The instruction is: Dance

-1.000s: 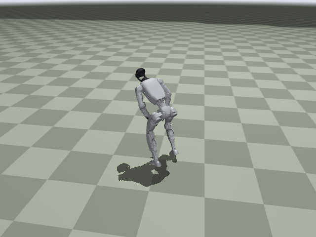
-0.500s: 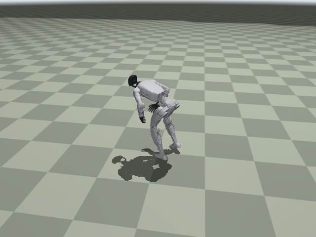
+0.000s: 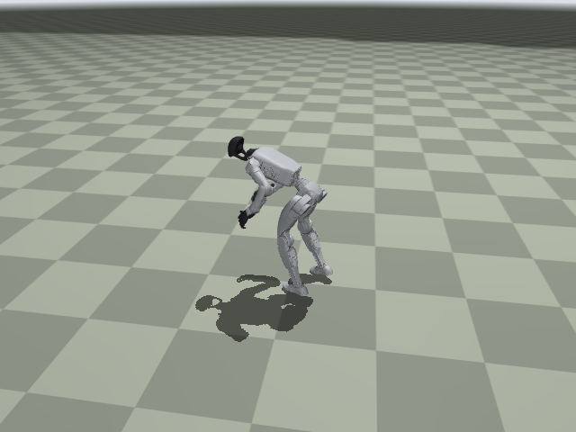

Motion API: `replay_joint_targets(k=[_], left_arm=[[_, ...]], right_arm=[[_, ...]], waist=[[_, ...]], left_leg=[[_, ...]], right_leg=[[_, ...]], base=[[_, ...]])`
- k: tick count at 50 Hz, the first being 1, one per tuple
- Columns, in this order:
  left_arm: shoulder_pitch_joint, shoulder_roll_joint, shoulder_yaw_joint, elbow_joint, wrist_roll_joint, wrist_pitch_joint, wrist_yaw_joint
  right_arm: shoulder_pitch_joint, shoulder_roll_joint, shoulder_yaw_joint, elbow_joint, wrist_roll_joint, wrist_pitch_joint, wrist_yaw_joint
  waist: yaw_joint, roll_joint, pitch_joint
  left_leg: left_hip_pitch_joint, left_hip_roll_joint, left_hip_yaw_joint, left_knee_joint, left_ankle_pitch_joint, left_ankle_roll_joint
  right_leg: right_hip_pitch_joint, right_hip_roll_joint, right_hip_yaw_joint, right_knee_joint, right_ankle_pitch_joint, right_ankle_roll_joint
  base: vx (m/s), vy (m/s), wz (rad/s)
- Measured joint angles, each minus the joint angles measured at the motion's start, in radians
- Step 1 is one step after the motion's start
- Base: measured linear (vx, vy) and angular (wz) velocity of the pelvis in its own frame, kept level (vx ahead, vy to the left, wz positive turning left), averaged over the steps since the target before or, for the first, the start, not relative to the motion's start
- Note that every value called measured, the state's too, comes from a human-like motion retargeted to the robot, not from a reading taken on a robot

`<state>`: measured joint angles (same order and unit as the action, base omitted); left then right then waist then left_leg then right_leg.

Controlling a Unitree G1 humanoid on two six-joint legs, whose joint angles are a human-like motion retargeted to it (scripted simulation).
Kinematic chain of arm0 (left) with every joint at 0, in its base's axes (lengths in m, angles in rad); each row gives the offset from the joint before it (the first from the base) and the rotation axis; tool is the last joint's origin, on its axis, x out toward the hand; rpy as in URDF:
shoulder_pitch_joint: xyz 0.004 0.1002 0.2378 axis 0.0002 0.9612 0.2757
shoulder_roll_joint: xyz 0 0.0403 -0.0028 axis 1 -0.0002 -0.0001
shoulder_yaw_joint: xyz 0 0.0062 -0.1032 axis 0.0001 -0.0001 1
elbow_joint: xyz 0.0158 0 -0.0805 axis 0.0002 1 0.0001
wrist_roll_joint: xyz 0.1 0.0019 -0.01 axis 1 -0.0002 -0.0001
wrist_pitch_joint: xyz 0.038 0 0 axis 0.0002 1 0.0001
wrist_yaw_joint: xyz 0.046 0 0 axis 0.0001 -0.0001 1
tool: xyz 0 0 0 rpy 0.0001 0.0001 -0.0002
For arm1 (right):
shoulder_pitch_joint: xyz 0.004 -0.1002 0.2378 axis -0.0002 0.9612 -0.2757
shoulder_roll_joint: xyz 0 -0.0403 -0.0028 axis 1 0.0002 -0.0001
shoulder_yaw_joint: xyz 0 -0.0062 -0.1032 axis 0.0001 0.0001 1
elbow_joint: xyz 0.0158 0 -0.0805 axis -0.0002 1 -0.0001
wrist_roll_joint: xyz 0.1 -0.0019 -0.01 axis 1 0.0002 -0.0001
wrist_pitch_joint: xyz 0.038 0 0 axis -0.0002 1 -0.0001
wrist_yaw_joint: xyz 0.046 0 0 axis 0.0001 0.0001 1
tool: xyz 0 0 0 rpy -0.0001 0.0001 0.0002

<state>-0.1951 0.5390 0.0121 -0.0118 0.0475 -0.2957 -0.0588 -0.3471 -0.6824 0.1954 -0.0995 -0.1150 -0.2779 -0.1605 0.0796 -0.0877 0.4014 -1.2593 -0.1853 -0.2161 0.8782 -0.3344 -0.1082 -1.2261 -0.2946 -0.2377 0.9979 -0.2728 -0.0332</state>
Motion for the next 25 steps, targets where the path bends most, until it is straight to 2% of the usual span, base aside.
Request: replay_joint_targets(k=[13, 25], left_arm=[[0.055, 0.127, 0.181, -0.018, 0.005, 0.022, 0.057], [0.051, 0.310, 0.287, -0.077, 0.041, 0.044, 0.051]], right_arm=[[-0.132, -0.154, -0.061, -0.082, 0.050, 0.027, 0.051], [-0.310, -0.291, -0.036, -0.121, 0.024, 0.068, 0.144]], waist=[[-0.017, -0.025, -0.039], [-0.027, -0.035, -0.048]], left_leg=[[0.121, 0.006, 0.006, 0.022, -0.083, -0.016], [0.212, 0.026, 0.021, 0.008, -0.136, -0.003]], right_leg=[[0.122, 0.005, 0.009, 0.029, -0.079, -0.005], [0.210, 0.019, 0.013, 0.014, -0.067, 0.015]], base=[[0.00, 0.00, 0.01], [0.01, 0.02, -0.04]])
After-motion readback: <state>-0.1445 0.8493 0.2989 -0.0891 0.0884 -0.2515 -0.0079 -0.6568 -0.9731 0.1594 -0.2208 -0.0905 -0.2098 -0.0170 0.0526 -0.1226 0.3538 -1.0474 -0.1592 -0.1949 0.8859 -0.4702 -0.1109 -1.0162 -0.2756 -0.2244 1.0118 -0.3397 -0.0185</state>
